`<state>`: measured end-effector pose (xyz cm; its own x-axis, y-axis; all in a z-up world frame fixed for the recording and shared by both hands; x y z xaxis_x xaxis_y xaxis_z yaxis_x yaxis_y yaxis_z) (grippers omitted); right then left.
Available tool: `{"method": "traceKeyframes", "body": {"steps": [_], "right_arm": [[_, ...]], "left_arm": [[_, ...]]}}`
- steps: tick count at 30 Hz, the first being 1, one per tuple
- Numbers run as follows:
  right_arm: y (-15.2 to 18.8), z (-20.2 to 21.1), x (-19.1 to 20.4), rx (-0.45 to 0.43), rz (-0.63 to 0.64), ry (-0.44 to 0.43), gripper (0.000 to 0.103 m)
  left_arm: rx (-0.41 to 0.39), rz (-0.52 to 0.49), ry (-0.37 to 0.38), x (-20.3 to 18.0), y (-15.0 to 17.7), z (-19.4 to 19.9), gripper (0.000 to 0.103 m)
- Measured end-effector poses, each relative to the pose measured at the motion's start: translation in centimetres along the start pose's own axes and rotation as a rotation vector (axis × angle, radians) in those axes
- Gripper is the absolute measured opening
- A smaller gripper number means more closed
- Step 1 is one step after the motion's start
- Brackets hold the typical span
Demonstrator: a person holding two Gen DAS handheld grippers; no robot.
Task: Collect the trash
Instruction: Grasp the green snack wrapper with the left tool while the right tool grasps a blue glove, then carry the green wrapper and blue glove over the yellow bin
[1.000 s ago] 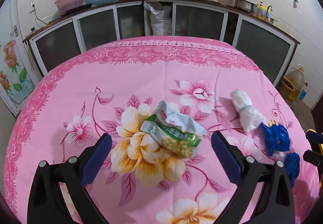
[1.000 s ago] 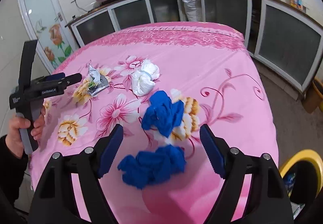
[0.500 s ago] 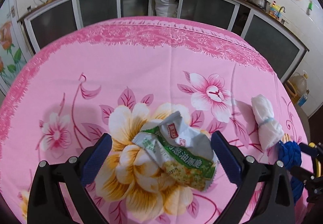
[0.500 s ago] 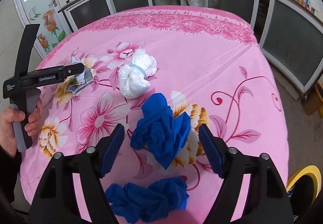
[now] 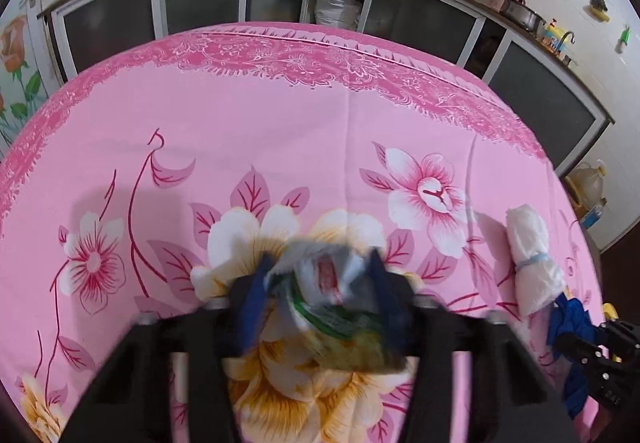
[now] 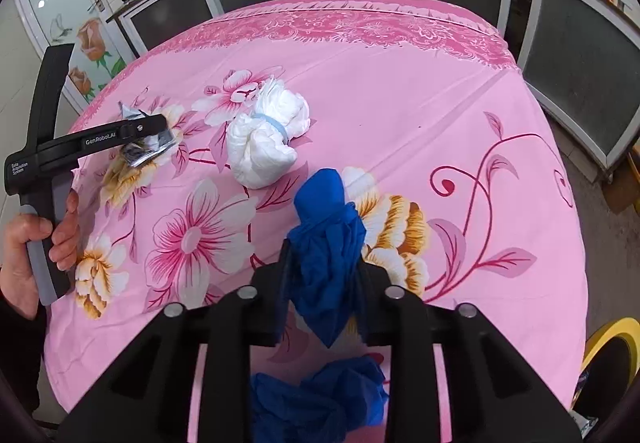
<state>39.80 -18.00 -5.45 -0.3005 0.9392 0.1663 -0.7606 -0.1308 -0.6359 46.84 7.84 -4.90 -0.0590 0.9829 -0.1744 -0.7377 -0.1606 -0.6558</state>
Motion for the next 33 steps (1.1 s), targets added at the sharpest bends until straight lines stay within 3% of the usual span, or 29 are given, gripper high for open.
{"method": "traceKeyframes", "body": {"steps": [10, 22, 33], "right_arm": [[-0.1, 4.3, 0.9, -0.059, -0.012, -0.033, 0.022], [1.6, 9.6, 1.8, -0.118, -0.032, -0.061, 0.022], [4.2, 14.7, 1.5, -0.165, -0.061, -0.087, 0.022]], "left_arm": [[-0.084, 0.002, 0.038, 0.5, 0.3, 6.3, 0.034], [-0.141, -0.036, 0.053, 0.9, 3.9, 13.3, 0.034], [-0.164, -0.069, 0.092, -0.1, 7.2, 17.4, 0.034]]}}
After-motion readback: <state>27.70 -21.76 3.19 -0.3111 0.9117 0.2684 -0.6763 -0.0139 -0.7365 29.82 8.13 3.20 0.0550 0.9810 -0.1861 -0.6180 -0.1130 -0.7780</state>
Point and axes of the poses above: each gripper's, at about its wrist camera, not at the fingertips, and z roughly against the way its jaws point, x to its left, y to its underside, the point moved 2 cm from there along -z, roughly the way its jaws point, and after that the axes turned 6 degrees about -x, right-handed, at the moved point
